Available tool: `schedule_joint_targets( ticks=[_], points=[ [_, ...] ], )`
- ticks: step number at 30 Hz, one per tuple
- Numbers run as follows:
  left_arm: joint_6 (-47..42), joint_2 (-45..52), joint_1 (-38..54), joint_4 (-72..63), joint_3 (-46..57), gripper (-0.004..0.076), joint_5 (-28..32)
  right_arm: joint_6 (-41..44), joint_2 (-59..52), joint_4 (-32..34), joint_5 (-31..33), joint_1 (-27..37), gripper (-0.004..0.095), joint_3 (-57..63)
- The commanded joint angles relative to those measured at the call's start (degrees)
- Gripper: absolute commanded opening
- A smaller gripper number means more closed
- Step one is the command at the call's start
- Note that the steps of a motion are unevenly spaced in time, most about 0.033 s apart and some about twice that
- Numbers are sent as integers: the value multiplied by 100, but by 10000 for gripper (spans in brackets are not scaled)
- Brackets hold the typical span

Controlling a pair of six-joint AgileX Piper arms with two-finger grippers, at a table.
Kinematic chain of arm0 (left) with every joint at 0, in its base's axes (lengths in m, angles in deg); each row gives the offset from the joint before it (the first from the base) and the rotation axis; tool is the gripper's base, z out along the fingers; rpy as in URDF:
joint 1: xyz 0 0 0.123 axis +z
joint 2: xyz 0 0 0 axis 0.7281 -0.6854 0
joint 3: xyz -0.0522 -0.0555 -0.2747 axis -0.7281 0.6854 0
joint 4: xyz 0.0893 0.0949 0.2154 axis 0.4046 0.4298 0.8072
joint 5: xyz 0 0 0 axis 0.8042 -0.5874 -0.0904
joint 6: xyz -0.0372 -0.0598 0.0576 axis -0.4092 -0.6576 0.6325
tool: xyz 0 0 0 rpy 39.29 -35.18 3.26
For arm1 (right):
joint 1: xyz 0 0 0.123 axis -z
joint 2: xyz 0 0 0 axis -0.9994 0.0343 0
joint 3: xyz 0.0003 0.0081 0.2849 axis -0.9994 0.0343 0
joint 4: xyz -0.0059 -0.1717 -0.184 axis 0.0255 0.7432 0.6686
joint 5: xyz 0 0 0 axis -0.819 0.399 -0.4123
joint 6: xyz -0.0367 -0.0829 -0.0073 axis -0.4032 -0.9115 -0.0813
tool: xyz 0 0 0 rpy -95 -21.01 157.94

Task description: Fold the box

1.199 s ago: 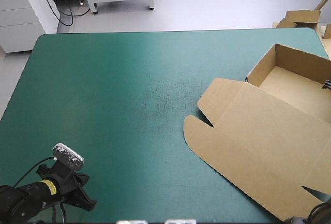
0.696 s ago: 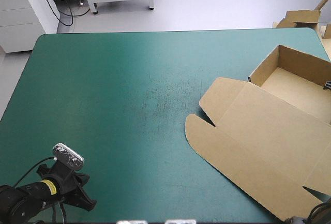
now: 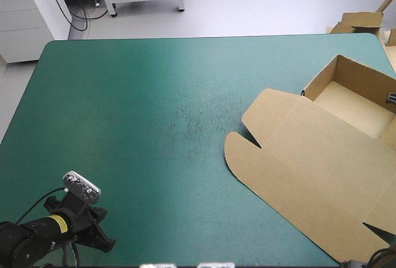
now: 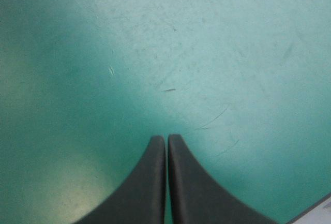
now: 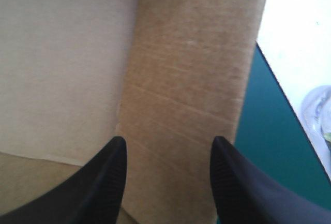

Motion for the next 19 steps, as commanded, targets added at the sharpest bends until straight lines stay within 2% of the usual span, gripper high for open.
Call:
schedule_joint_targets(
  ticks=[1, 9, 12, 19],
  points=[
    [-18, -18, -29, -79, -151, -8, 248, -349, -567, -406, -76, 36, 464, -140],
    [-18, -18, -29, -88, -151, -8, 248, -336, -1505, -1040, -76, 36, 460, 235],
    [-18, -18, -29, -88, -151, -8, 248, -336, -2014, -1181, -76, -55, 421, 654],
    [-18, -18, -29, -88, -151, -8, 248, -628, -3342, -923, -76, -952, -10, 1925]
  ],
)
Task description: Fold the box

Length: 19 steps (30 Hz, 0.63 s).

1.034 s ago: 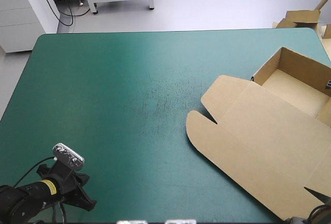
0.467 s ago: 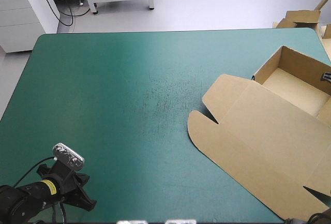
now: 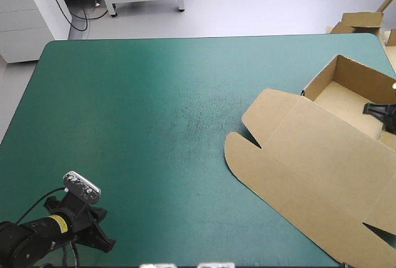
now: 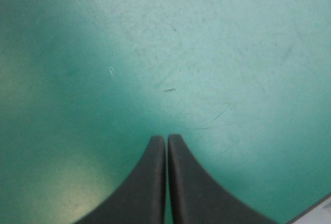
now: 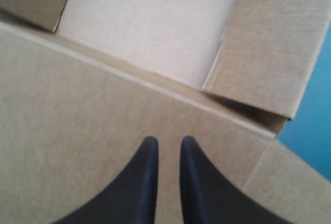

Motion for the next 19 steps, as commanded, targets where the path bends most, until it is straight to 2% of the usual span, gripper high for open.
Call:
schedule_joint_targets(
  ticks=[1, 5, 10, 19],
  points=[
    [-18, -18, -29, -88, -151, -8, 248, -185, -816, 62, -125, -554, -21, 444],
    [-28, -18, -29, -88, -151, -8, 248, -185, -1700, 62, -149, -1379, -16, 1013],
    [-41, -18, -29, -88, -151, -8, 248, -163, -2638, 62, -131, -1991, -16, 1565],
    [-41, -18, -29, -88, -151, -8, 248, -194, -3869, 54, -407, -2091, -16, 2729]
  ],
)
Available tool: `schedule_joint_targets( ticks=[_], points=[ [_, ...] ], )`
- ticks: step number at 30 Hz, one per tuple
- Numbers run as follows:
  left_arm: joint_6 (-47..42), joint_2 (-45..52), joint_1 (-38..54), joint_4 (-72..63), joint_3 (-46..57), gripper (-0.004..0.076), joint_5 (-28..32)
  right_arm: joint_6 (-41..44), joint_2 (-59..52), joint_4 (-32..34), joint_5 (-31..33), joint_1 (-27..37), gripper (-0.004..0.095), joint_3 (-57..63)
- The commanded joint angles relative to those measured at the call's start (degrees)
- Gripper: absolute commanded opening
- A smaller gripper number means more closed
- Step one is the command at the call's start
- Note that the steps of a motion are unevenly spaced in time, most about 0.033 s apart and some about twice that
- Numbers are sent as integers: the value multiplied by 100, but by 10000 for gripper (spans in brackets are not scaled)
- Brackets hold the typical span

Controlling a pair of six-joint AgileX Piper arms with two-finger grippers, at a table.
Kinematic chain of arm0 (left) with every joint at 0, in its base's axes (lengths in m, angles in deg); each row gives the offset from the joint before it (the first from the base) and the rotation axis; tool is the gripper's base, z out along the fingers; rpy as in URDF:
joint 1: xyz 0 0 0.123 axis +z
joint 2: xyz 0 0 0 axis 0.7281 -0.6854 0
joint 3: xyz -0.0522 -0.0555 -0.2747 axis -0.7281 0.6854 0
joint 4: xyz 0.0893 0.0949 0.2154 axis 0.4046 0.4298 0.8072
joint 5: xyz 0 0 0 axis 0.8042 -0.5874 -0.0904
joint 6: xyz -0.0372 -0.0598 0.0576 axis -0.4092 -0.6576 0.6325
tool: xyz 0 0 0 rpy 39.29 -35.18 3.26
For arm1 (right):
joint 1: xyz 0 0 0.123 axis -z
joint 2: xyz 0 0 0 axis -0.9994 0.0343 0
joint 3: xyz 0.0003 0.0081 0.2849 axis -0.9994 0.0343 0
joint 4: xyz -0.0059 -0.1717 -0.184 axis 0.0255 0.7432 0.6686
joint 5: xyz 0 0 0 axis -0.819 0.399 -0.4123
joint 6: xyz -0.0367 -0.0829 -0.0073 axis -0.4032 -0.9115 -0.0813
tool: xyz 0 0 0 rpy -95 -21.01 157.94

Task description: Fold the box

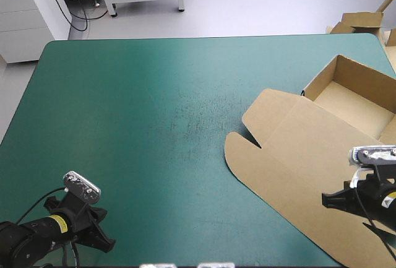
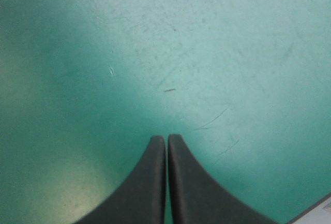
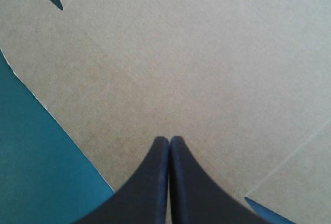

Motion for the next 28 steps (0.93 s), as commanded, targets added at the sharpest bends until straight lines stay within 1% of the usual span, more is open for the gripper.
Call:
schedule_joint_targets(
  ticks=[1, 5, 10, 12, 15, 28],
  points=[
    [-41, -18, -29, -88, -151, -8, 241, -62, -357, -1, -444, -14, -16, 272],
    [-41, -18, -29, -88, -151, -8, 241, -144, -756, -1, -649, -14, -20, 834],
    [-41, -18, -29, -88, -151, -8, 241, -269, -1219, -1, -722, -14, -20, 1595],
    [-41, -18, -29, -88, -151, -8, 241, -296, -1429, -14, -877, -14, -20, 1882],
    [-41, -18, -29, -88, -151, -8, 241, -216, -1657, -40, -1042, -14, -20, 1772],
    [-41, -18, -29, -88, -151, -8, 241, -227, -1757, -40, -1066, -14, -20, 1782]
  ],
)
